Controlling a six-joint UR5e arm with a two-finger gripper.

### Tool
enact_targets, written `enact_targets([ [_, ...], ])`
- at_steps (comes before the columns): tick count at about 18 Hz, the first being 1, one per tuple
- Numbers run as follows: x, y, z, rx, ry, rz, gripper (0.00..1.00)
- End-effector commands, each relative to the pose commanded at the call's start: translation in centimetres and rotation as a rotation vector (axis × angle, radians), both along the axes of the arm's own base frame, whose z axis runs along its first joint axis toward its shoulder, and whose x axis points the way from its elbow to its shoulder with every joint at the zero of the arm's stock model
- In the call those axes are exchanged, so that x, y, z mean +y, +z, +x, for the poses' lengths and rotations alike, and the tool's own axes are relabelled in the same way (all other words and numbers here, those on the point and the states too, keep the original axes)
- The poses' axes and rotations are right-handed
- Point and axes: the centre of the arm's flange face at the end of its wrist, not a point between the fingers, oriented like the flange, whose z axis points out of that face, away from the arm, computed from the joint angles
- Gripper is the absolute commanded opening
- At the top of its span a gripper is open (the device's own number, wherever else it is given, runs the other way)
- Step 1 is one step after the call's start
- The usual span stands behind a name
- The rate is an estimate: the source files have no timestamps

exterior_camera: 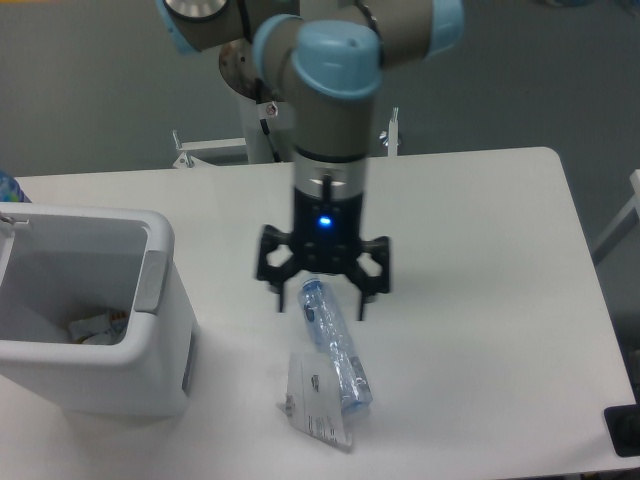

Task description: Open the trash can

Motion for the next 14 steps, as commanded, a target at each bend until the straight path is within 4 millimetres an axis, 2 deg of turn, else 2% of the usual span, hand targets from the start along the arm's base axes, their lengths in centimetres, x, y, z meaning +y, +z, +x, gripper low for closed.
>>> enact_targets([
  [6,-3.9,-6.6,-7.8,0.012,-0.136,-0.120,1.00],
  [9,-4.1,-7.2,-7.9,0.025,-0.201,-0.141,1.00],
  [14,-4.3,-8.7,-7.3,0.032,-0.204,-0.210,1.00],
])
